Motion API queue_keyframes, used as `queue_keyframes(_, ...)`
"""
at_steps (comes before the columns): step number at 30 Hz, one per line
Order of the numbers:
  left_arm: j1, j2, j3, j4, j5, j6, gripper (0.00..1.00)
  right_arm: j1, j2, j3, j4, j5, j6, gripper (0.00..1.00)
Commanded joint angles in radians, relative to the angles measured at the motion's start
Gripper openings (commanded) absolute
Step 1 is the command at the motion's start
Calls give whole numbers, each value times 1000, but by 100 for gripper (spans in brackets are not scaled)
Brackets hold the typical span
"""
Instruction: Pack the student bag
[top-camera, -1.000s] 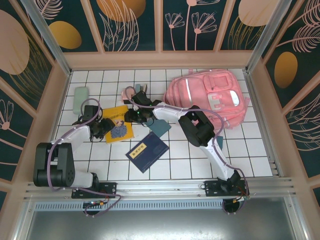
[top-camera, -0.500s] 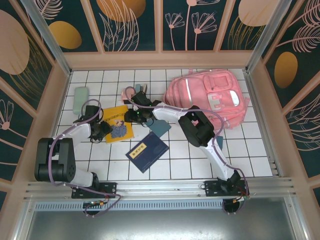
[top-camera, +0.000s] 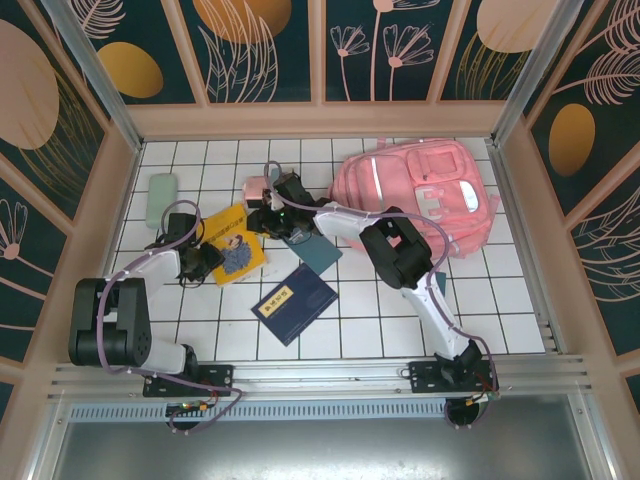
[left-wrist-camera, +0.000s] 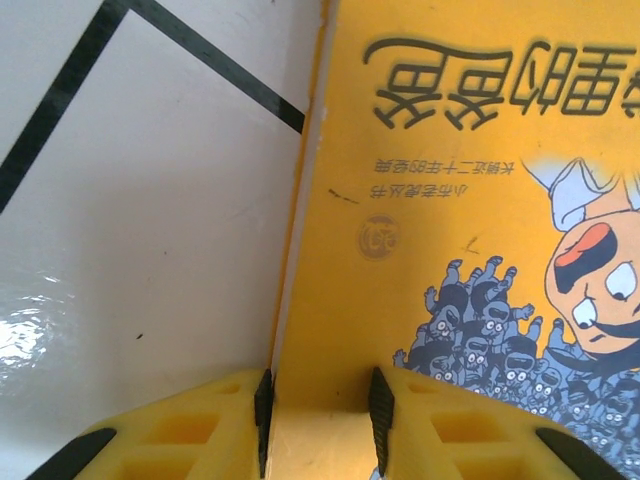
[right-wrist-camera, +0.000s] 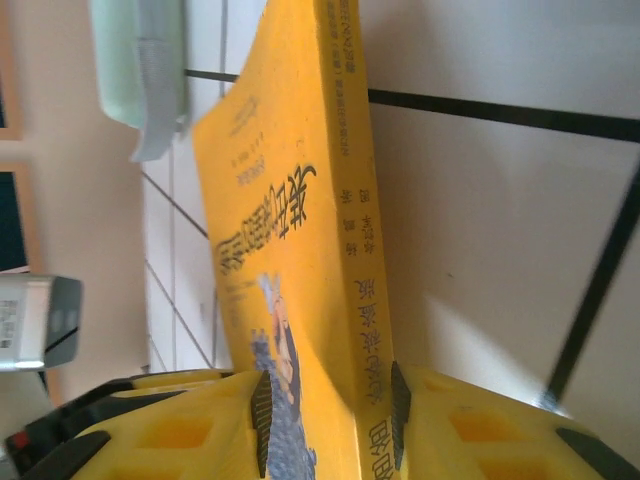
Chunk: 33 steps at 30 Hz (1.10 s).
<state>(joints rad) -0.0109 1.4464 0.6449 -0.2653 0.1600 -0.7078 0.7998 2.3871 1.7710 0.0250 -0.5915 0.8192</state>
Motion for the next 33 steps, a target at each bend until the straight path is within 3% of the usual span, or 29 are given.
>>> queue_keyframes(1,-12,15,-31,1,100,1,33,61,-51,3,102,-189,20,38)
queue_keyframes(7,-12,1,-30,2,105,-2,33,68,-27,60,-116,-102,-106,38)
queue_keyframes(16,-12,-2,-26,11,124,-2,34,107,-36,52,-89,-152,-148,37)
queue_keyframes(23,-11,-44,14,-22,124,1,36,78,-64,51,-145,-68,-149,2)
queue_keyframes(26,-11,-98,40,-19,151,-7,41,51,-115,12,-137,-48,-145,0)
queue_keyframes(30,-12,-160,82,26,214,-45,59,8,-196,-37,-124,-36,-144,0)
queue_keyframes(33,-11,-182,97,106,288,-103,66,-32,-262,-78,-95,-52,-127,0)
